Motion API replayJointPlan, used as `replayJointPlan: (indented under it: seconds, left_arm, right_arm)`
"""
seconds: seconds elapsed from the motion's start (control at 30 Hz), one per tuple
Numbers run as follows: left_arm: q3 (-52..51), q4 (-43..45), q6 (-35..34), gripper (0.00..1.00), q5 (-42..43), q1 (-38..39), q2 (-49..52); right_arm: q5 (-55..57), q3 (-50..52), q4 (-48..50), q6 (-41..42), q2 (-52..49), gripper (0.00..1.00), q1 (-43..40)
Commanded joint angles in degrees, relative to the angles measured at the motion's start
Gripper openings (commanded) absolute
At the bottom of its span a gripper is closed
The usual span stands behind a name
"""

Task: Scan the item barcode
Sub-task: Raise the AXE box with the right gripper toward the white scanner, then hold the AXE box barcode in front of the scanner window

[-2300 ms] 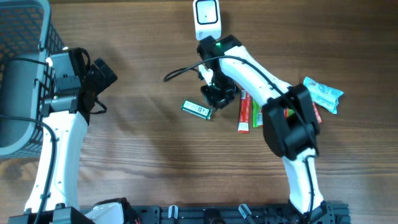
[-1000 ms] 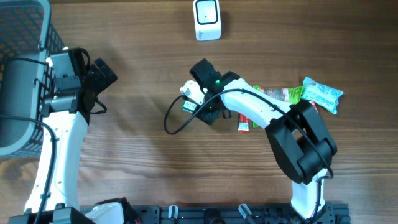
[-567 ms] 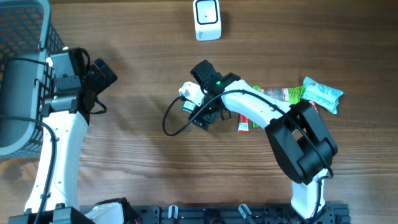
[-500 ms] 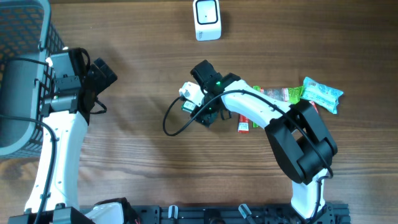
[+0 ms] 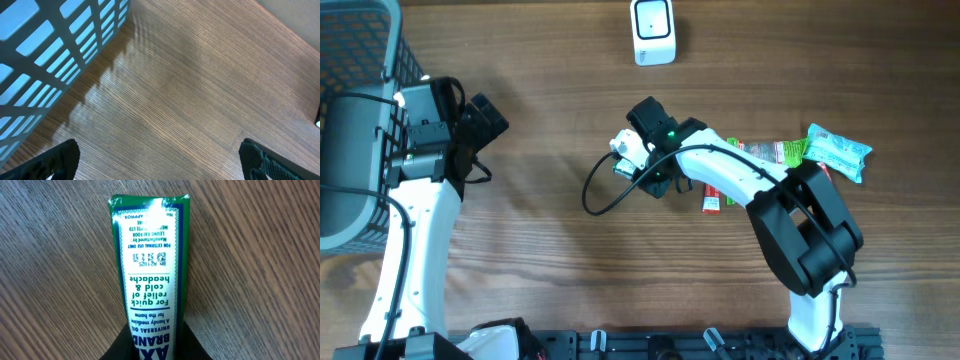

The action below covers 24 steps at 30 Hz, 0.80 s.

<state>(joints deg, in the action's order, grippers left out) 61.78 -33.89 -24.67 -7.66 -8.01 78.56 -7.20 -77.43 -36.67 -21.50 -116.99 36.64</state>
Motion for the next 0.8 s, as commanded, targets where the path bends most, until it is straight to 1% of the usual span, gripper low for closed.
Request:
replayJointPlan:
  seconds: [0.0, 0.07, 0.13, 0.2, 0.23, 0.27, 0.33, 0.37, 0.47, 0.53, 0.67, 0.77]
  left_arm:
    - [0.37, 0.17, 0.26, 1.0, -0.55, -0.2, 0.24]
    - [0.37, 0.2, 0.26, 1.0, -0.55, -0.2, 0.24]
    - [0.37, 0.2, 0.26, 1.0, -0.55, -0.2, 0.24]
    - [0.37, 0.17, 0.26, 1.0, -0.55, -0.2, 0.24]
    - [0.37, 0.17, 0.26, 1.0, -0.55, -0.2, 0.24]
    - [0.37, 0.17, 0.26, 1.0, -0.55, -0.2, 0.24]
    - [0.37, 0.15, 0.26, 1.0, -0.55, -0.2, 0.24]
    - [0.37, 0.15, 0.26, 1.0, -0.55, -0.2, 0.24]
    - [0.37, 0.15, 0.26, 1.0, -0.55, -0.2, 0.24]
    - [0.37, 0.15, 0.26, 1.0, -0.55, -0.2, 0.24]
    - [0.37, 0.15, 0.26, 1.0, -0.55, -0.2, 0.24]
    - [0.37, 0.15, 0.26, 1.0, -0.57, -0.2, 0.24]
  right_arm:
    - [8.94, -0.7, -0.24, 4.46, 7.1, 0.1, 0.04]
    - [13.38, -1.46, -1.66, 5.46, 11.32, 0.09, 0.04]
    - [13.88, -3.32, -3.54, 5.51, 14.88, 0.13, 0.04]
    - [16.24, -8.07, -8.22, 6.84, 16.87, 0.14, 0.04]
    - [18.01, -11.17, -11.45, 7.39, 16.9, 0.13, 0.04]
    - [20.44, -14.84, -14.97, 8.2, 16.74, 0.04, 0.04]
    - [23.76, -22.82, -20.81, 7.74, 16.17, 0.04, 0.04]
    - [24.9, -28.39, -23.39, 6.62, 15.65, 0.04, -0.02]
    - [25.2, -41.97, -26.43, 6.47, 14.16, 0.04, -0.68]
    - [25.2, -47.3, -29.05, 5.81, 13.2, 0.08, -0.7]
    - [25.51, -47.39, -29.73, 6.51, 11.17, 0.1, -0.87]
    - [28.59, -47.32, -27.76, 6.51, 7.23, 0.08, -1.4]
